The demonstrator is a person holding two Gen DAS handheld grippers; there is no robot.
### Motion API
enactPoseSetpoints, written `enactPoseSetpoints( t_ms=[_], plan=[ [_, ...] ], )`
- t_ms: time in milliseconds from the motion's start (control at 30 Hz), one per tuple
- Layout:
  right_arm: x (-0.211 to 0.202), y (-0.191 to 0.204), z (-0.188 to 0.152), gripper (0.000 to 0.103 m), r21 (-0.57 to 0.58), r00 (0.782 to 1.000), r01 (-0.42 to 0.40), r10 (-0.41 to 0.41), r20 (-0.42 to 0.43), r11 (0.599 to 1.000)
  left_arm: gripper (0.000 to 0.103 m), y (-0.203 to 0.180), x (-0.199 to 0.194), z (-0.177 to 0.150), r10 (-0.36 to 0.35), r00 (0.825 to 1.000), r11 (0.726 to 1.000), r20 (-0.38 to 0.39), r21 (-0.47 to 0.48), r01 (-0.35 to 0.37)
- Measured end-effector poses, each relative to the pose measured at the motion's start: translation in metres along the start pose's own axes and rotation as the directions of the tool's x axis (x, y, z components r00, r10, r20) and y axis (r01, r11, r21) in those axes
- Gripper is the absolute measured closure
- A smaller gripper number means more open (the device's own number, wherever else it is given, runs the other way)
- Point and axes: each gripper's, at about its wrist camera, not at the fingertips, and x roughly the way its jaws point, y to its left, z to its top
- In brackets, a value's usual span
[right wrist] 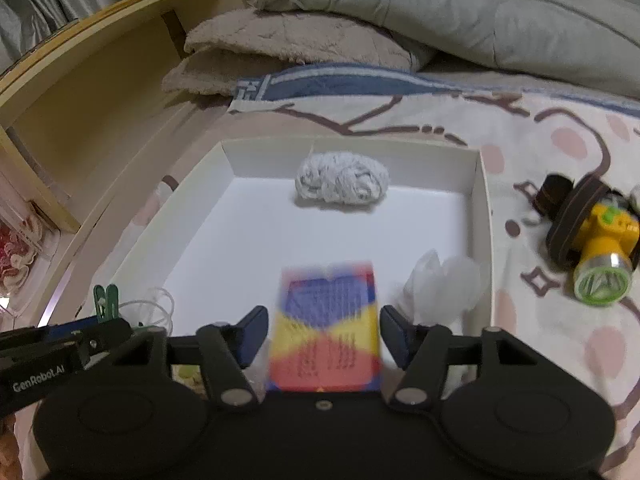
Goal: Organize objects
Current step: 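Lower the card box into the tray and open the right tool while the left tool releases the clothespin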
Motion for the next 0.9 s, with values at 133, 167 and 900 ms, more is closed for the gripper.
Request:
enactPoseSetpoints(
  t_ms=[133, 167, 900],
  plan=[
    [-0.004, 0.000, 0.000, 0.032, -0.014, 1.000, 0.021, -0.021, -0.011, 1.000, 0.077, 0.000, 0.001, -0.004, 0.049, 0.998, 0.998, -0.046, 0.035, -0.047],
    [-0.006, 0.000, 0.000, 0.032, -0.017, 1.000, 0.022, -0.022, -0.013, 1.000, 0.077, 0.001, 0.000, -0.005, 0.056, 0.997, 0.998, -0.052, 0.033, -0.054],
    [-0.074, -0.001, 0.001, 0.018, -0.162, 0.996, 0.030, -0.016, 0.091, 0.986, 0.025, -0.012, -0.059, -0.005, 0.058, 0.998, 0.998, 0.008, -0.014, -0.058]
  ],
)
